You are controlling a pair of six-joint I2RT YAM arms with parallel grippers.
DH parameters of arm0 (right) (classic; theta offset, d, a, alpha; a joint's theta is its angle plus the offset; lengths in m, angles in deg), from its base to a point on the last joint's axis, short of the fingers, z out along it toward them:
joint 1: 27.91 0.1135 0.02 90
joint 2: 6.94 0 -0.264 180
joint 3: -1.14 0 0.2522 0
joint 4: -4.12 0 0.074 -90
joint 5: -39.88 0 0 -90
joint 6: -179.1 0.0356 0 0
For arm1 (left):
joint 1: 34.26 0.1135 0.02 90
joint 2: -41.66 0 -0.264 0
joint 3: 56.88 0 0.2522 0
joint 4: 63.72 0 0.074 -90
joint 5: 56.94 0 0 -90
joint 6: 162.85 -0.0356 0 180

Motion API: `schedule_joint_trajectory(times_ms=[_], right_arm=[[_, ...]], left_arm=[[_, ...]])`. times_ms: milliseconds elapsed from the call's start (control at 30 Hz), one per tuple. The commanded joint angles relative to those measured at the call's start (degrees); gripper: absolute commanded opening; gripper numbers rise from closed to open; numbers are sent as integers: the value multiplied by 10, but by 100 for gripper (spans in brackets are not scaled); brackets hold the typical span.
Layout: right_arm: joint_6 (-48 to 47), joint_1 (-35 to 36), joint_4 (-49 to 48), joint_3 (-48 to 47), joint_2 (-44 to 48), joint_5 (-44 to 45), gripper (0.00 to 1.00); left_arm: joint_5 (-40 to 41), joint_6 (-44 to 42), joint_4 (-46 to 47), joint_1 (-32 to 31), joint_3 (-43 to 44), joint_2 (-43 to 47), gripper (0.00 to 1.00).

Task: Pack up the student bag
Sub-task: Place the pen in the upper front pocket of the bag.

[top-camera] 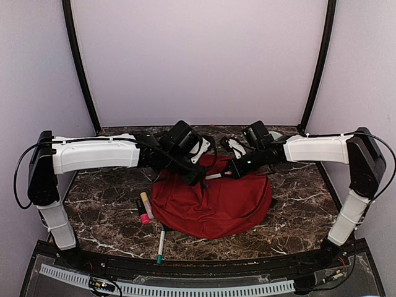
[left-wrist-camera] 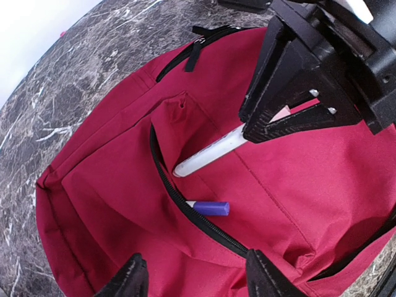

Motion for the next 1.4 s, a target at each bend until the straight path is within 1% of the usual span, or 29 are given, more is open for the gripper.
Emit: schedule_joint_trajectory(times_ms=[0, 33, 67, 367, 500, 633, 767, 933, 1100, 1200, 1367], right_arm=[[-7, -2, -32, -19, -6, -20, 0], [-12, -2, -30, -22, -7, -23, 0], [-17, -2, -28, -27, -9, -22, 0], [-33, -2, -10, -53, -58, -34, 0], [-37, -1, -18, -39, -65, -46, 0], [-27, -2, -79, -5, -67, -71, 0], [2, -1, -135, 12, -75, -62, 0], [51, -1, -280, 35, -83, -75, 0], [97, -2, -379, 39, -103, -124, 0], [106, -2, -429, 57, -75, -142, 0], [103, -2, -491, 89, -19, -141, 0]], left_arm=[[24, 59, -18, 5, -21, 40, 64], [26, 65, -19, 6, -24, 42, 70], [28, 71, -20, 7, -25, 43, 71], [40, 89, -45, 11, -7, 32, 71], [42, 93, -47, 13, 1, 29, 71], [37, 103, -49, 14, 6, 25, 71], [32, 109, -60, 15, 20, 18, 71], [31, 117, -66, 16, 32, 16, 70], [24, 131, -73, 16, 29, 23, 69], [25, 133, -72, 16, 18, 33, 68], [33, 132, -61, 16, 0, 49, 68]])
